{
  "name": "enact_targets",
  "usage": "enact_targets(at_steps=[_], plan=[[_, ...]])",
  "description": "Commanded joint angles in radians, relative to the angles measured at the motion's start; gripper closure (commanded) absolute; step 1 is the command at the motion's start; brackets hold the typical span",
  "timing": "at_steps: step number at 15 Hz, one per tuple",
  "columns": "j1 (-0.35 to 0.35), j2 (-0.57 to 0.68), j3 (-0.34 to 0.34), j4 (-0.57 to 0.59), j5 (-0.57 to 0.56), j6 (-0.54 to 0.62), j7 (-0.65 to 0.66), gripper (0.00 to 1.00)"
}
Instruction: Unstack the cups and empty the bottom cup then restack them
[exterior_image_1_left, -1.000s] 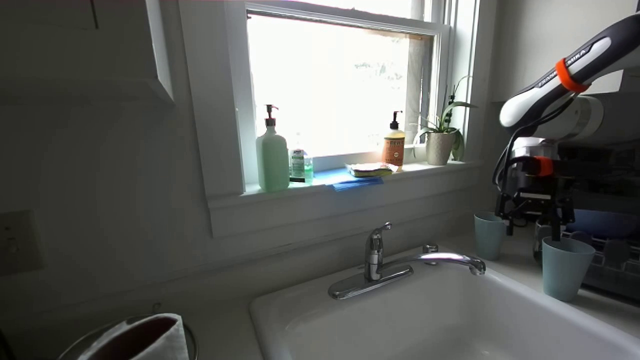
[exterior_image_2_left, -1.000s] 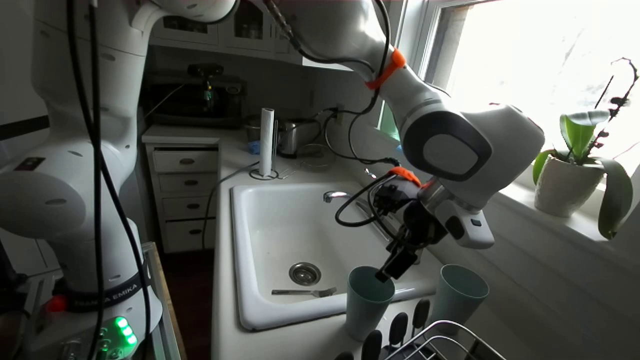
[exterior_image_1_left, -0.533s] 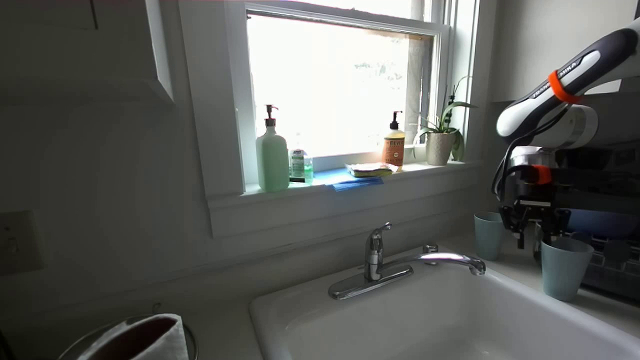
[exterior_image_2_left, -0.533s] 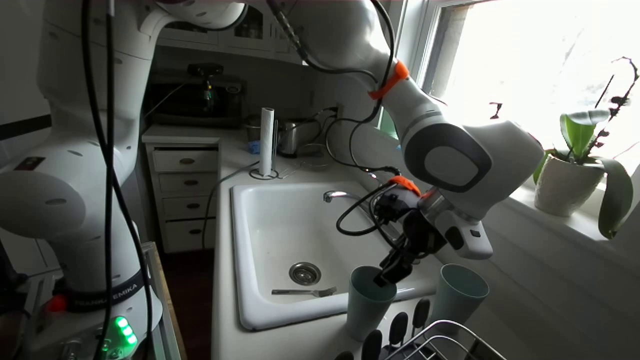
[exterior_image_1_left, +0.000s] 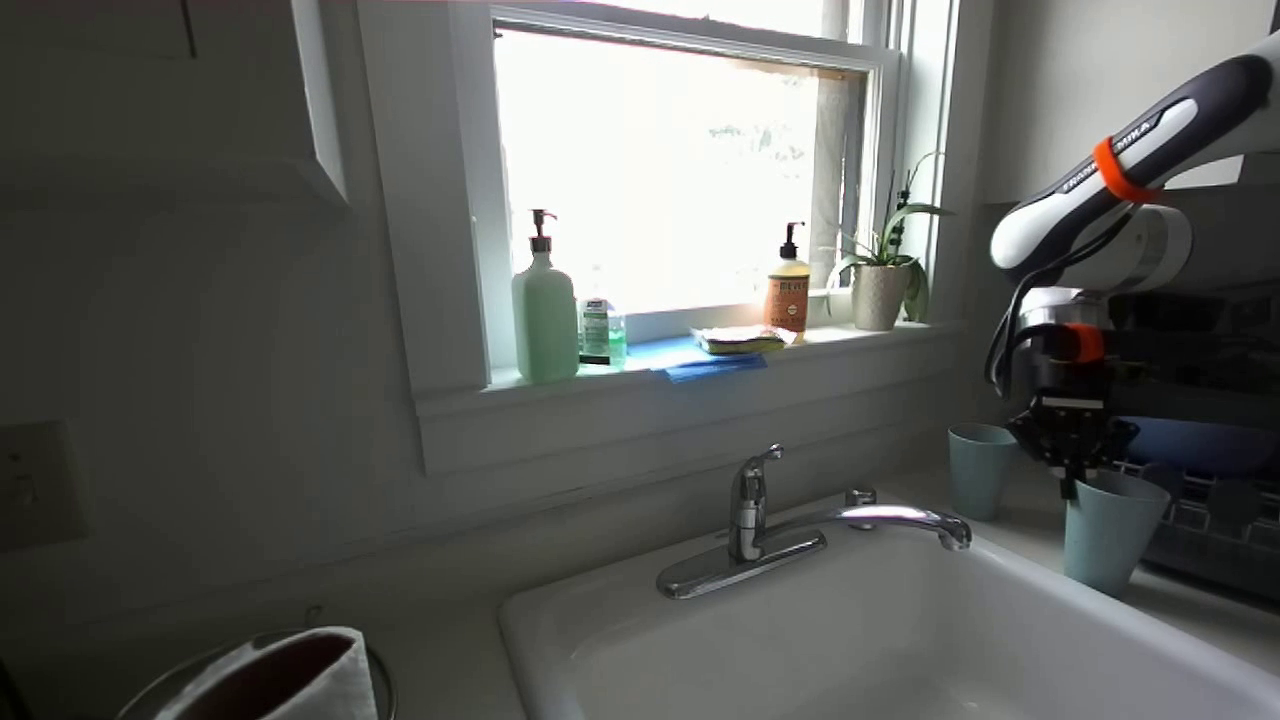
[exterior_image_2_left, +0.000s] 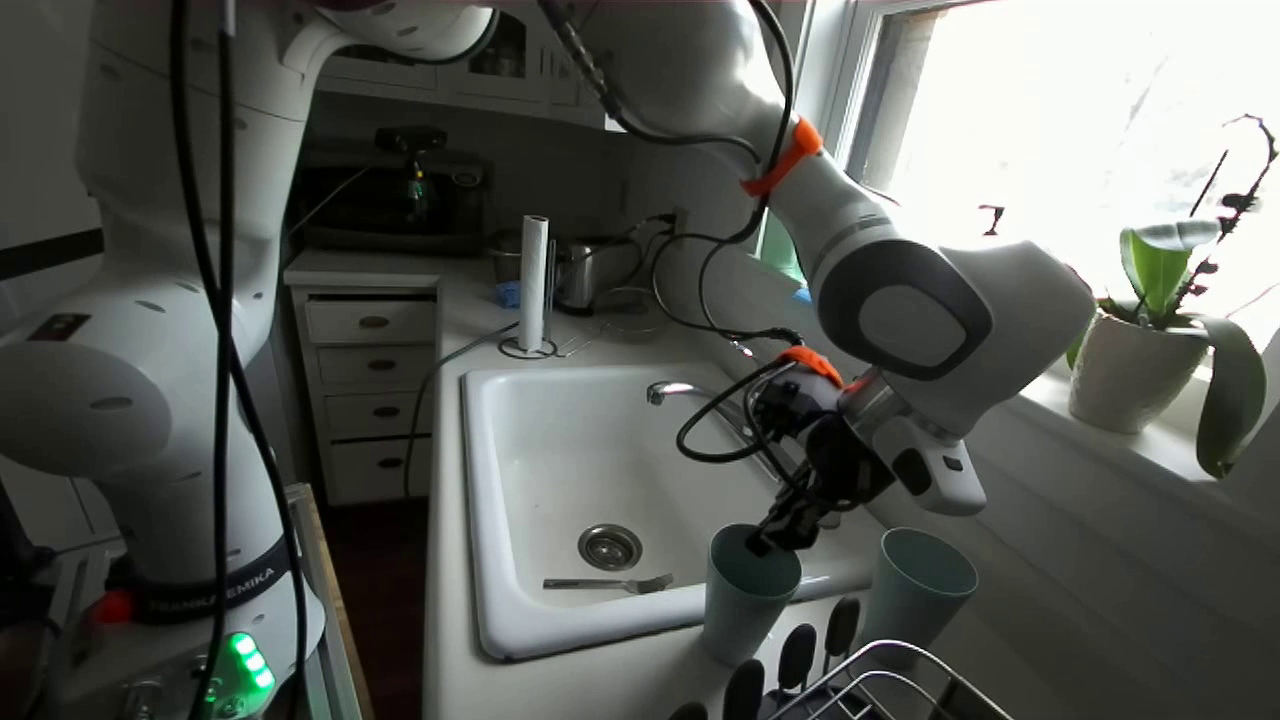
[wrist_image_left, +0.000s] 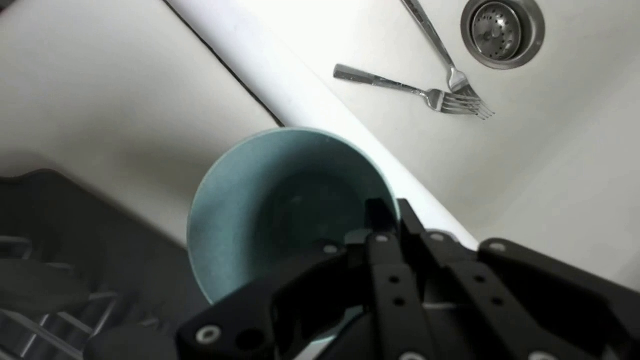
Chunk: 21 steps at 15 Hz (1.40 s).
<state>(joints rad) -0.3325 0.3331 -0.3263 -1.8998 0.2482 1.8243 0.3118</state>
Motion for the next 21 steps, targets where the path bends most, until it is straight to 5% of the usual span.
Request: enact_targets(at_steps=[1, 10, 16, 17, 21], plan=[[-0.004, -0.003, 0.004, 0.045, -0.03, -0.077, -0.019, 1.0], [0.036, -0.074, 0.039, 0.081, -0.07, -0.208, -0.059, 0.99], [0.123, -0.177, 0.093, -0.023, -0.08, 0.014, -0.021, 0.99], [0.095, -0.103, 0.082, 0.057, -0.064, -0.07, -0.043, 0.99], [0.102, -0.1, 0.085, 0.051, -0.065, -0.056, -0.039, 0.95]])
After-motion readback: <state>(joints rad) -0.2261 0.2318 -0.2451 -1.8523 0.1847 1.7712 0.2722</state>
